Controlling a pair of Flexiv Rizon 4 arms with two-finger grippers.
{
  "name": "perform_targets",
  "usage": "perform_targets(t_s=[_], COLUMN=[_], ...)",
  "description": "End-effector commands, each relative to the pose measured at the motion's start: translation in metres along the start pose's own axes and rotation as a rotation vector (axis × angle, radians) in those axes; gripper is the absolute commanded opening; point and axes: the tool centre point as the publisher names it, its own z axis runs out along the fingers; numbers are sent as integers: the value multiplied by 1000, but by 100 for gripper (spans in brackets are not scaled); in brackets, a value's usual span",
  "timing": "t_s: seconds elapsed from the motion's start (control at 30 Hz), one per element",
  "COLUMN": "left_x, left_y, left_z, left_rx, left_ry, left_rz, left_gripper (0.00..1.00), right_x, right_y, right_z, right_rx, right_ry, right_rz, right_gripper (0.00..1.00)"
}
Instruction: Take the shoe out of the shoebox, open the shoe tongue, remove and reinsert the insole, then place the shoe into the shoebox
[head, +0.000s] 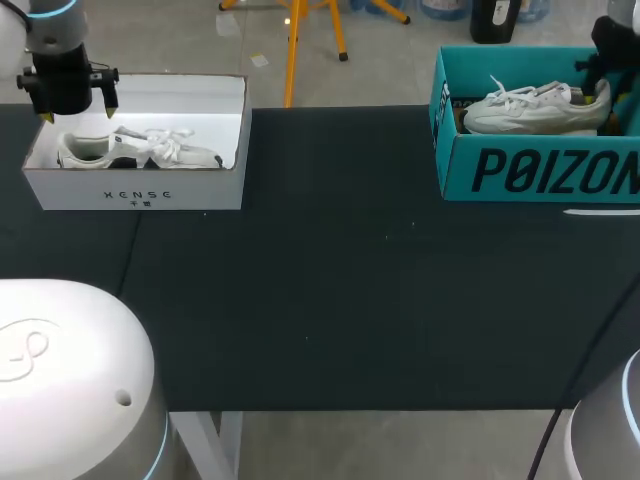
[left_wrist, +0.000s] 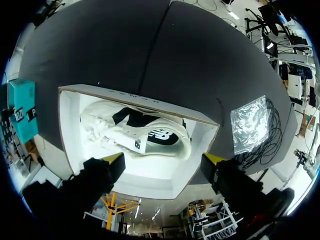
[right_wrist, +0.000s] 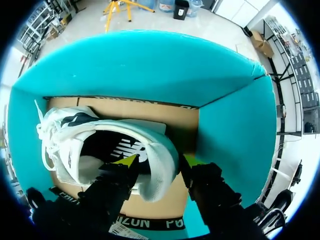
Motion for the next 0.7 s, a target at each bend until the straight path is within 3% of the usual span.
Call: perform_targets(t_s=[0.03,0.47,0.7], left_x=[-1,-1,-1], left_y=[1,1,1], left_z=[0,0,0], left_rx=[0,0,0], left_ry=[2,2,2], left_rz=[0,0,0], left_gripper=[100,100,100], right_x=[-3,0,6], right_y=[9,-7,-23], right_z=[4,-18,-60], right_rx=[25,-7,-59], right_ry=[-6,-49,-93], right_rz=[-4,-18,-9], right_gripper=[0,0,0])
